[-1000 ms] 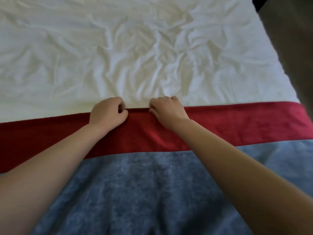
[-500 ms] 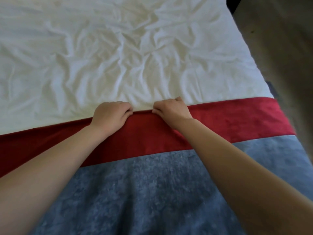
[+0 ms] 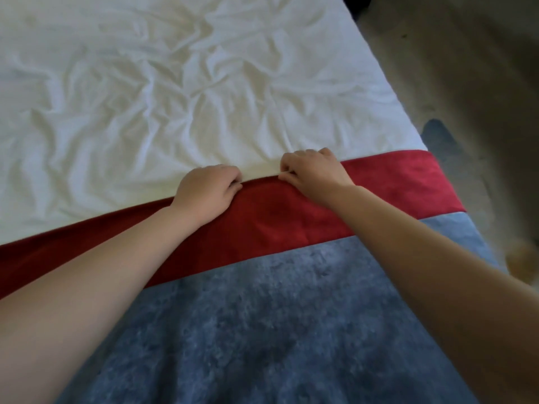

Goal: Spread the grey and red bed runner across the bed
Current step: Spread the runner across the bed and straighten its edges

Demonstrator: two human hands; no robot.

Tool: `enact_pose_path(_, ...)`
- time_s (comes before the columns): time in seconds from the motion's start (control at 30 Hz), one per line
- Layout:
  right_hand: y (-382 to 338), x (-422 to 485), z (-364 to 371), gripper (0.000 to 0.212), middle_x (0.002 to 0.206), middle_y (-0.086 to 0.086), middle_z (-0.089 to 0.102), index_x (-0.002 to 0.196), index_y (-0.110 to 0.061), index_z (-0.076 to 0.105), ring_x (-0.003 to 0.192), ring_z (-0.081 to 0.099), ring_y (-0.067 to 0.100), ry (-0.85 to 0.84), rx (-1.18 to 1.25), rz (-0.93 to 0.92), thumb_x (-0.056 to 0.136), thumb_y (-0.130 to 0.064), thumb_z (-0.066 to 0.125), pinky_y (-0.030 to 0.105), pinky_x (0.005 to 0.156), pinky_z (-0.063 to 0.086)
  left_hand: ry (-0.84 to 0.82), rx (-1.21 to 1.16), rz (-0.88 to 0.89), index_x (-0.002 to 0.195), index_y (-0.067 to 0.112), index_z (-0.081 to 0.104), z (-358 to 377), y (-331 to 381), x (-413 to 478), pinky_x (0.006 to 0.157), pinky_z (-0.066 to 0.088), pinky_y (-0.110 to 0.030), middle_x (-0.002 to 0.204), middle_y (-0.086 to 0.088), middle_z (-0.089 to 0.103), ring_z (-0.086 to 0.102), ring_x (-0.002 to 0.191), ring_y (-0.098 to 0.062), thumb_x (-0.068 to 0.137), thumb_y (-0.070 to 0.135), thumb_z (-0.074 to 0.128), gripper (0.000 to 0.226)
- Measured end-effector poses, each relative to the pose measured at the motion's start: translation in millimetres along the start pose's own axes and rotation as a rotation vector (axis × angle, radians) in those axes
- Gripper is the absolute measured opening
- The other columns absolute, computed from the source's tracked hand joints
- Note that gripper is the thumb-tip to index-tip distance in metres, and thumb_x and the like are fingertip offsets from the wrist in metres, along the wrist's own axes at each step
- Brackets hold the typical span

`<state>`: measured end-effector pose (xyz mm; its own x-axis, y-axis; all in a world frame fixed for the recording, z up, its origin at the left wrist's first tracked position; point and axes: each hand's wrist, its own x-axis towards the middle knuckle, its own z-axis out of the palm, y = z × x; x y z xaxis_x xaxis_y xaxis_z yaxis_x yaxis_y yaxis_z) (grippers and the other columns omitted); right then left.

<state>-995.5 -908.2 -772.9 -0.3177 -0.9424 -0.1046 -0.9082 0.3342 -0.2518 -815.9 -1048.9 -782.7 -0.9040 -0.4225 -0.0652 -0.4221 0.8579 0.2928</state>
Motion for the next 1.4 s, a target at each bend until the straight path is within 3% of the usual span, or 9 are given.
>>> enact_pose_path(0.13,30.1,-3.0,3.1,0.020,0.096,0.001,0.065,0.095,-0.021,0.055,0.095,0.057,0.025,0.002,-0.053,0.036,0.098,-0.034,0.041,0.037,0.082,0.031,0.094,0.038,-0.091,0.088,0.018,0.066,7.6,-1.5,8.4,0.066,0.040,-0.034,0.084,-0.003,0.068,0.062,0.076,-0.030,0.096,0.026,0.046,0.023)
enact_pose_path(0.3,28.7,6.5,13.5,0.022,0.095,0.002,0.066,0.093,-0.021,0.054,0.096,0.057,0.025,-0.006,-0.020,0.078,0.098,-0.036,0.039,0.037,0.083,0.029,0.069,0.092,-0.098,0.080,0.013,0.059,8.2,3.1,13.2,0.063,0.040,-0.036,0.075,-0.004,0.064,0.060,0.069,-0.032,0.095,0.021,0.044,0.023)
enact_pose_path(0.5,64.9,-13.9,-7.5,0.022,0.099,0.002,0.063,0.098,-0.018,0.051,0.096,0.055,0.026,-0.014,-0.025,-0.023,0.099,-0.036,0.039,0.040,0.090,0.035,0.053,0.065,0.102,0.085,0.014,0.057,6.7,36.5,36.2,0.065,0.036,-0.032,0.079,-0.002,0.064,0.060,0.071,-0.027,0.094,0.030,0.044,0.022)
enact_pose_path(0.6,103.7,-30.6,-17.2,0.019,0.101,0.005,0.061,0.100,-0.017,0.051,0.099,0.054,0.029,0.019,-0.080,0.047,0.098,-0.033,0.041,0.042,0.090,0.034,0.003,0.154,0.282,0.085,0.017,0.055,5.9,62.1,60.5,0.067,0.039,-0.033,0.080,0.000,0.063,0.060,0.074,-0.026,0.091,0.035,0.050,0.020)
enact_pose_path(0.7,135.3,-45.9,-21.3,0.015,0.099,0.006,0.061,0.099,-0.018,0.052,0.097,0.053,0.029,0.037,-0.120,0.104,0.099,-0.027,0.040,0.042,0.089,0.033,-0.043,0.233,0.339,0.088,0.017,0.055,12.2,81.2,79.2,0.071,0.041,-0.036,0.086,0.000,0.064,0.061,0.081,-0.026,0.093,0.031,0.051,0.016)
enact_pose_path(0.87,138.4,-34.9,-16.1,0.015,0.097,0.006,0.060,0.097,-0.020,0.053,0.097,0.051,0.028,0.002,-0.090,0.146,0.097,-0.017,0.039,0.041,0.085,0.030,0.000,0.199,0.131,0.084,0.016,0.057,23.7,85.1,85.2,0.068,0.038,-0.035,0.085,-0.004,0.064,0.059,0.084,-0.030,0.095,0.029,0.048,0.019)
enact_pose_path(1.1,156.4,-57.4,-25.1,0.016,0.106,0.006,0.056,0.105,-0.019,0.054,0.105,0.049,0.029,0.088,-0.107,0.180,0.096,-0.026,0.043,0.046,0.094,0.033,0.122,0.092,0.081,0.088,0.014,0.057,31.7,109.0,82.4,0.064,0.037,-0.032,0.086,-0.003,0.063,0.059,0.079,-0.027,0.091,0.030,0.048,0.018)
enact_pose_path(1.23,187.7,-73.7,-34.4,0.016,0.106,0.006,0.058,0.106,-0.019,0.056,0.108,0.049,0.028,0.075,-0.214,0.264,0.095,-0.018,0.045,0.046,0.095,0.032,0.063,0.044,0.126,0.090,0.016,0.055,39.4,137.6,101.6,0.064,0.037,-0.031,0.090,-0.001,0.062,0.058,0.083,-0.025,0.093,0.035,0.049,0.021)
enact_pose_path(1.4,194.8,-61.8,-29.8,0.028,0.102,0.004,0.061,0.105,-0.022,0.062,0.108,0.050,0.028,-0.004,-0.390,0.370,0.088,-0.005,0.047,0.043,0.092,0.034,-0.055,-0.045,-0.090,0.083,0.015,0.055,51.7,150.3,124.1,0.068,0.037,-0.033,0.088,-0.002,0.063,0.057,0.089,-0.026,0.094,0.028,0.051,0.017)
